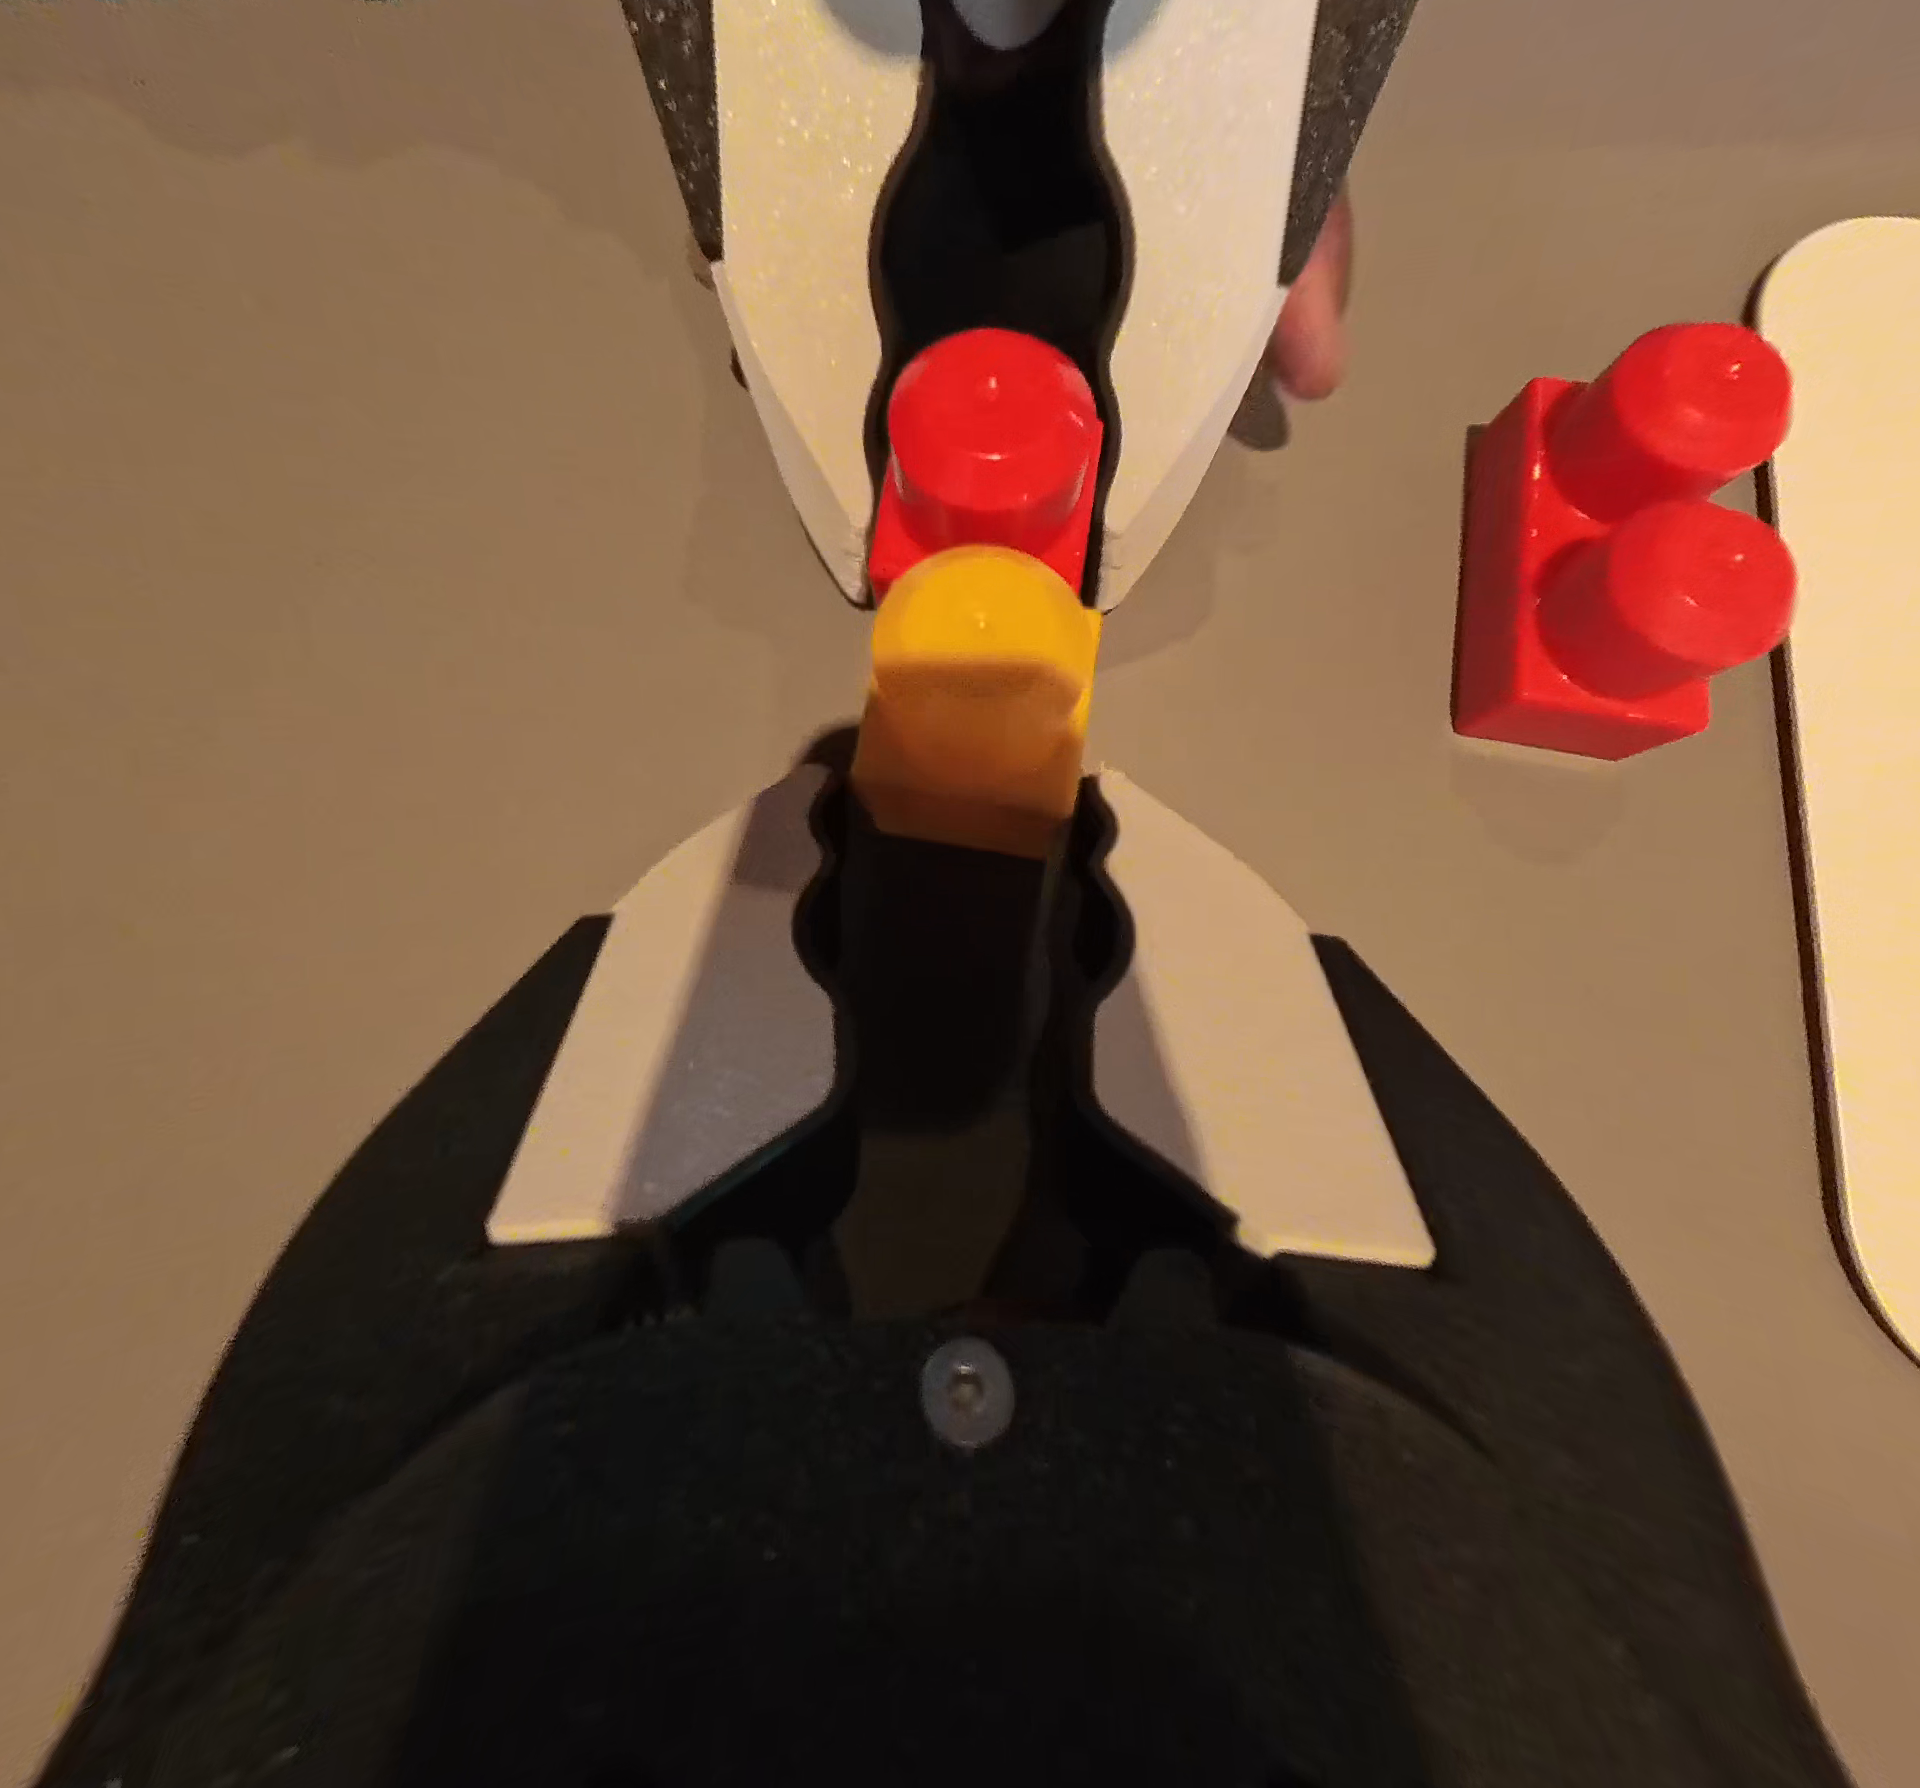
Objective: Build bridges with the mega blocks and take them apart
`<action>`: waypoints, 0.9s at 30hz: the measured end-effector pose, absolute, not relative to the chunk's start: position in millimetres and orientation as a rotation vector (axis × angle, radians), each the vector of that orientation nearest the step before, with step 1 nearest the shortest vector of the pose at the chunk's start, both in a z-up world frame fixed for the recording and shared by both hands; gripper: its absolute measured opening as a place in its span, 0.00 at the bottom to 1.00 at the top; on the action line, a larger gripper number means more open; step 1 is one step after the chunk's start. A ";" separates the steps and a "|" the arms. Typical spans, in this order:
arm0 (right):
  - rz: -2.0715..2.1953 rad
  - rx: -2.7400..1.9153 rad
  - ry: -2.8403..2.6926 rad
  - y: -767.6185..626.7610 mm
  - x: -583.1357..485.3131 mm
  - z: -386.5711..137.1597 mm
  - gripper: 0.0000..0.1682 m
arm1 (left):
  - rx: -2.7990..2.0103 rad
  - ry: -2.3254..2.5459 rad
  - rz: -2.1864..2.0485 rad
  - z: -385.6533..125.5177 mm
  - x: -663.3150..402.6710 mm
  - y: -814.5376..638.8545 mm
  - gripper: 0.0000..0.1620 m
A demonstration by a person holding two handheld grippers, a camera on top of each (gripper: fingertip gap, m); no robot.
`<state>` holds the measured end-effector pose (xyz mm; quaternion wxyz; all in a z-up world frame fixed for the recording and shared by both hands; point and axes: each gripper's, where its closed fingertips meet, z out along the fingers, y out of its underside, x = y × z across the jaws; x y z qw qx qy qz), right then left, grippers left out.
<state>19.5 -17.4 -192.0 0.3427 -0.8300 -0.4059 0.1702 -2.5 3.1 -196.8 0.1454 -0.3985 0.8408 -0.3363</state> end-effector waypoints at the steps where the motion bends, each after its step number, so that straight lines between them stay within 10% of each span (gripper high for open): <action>1: 0.432 -2.156 -1.065 -17.7 19.0 -192.7 0.28 | -1.145 2.422 -0.989 -196.6 -3.0 1.8 0.25; 27: 0.483 -2.077 -1.046 -18.7 17.5 -181.3 0.22 | -1.136 2.424 -1.014 -193.8 -5.6 2.7 0.23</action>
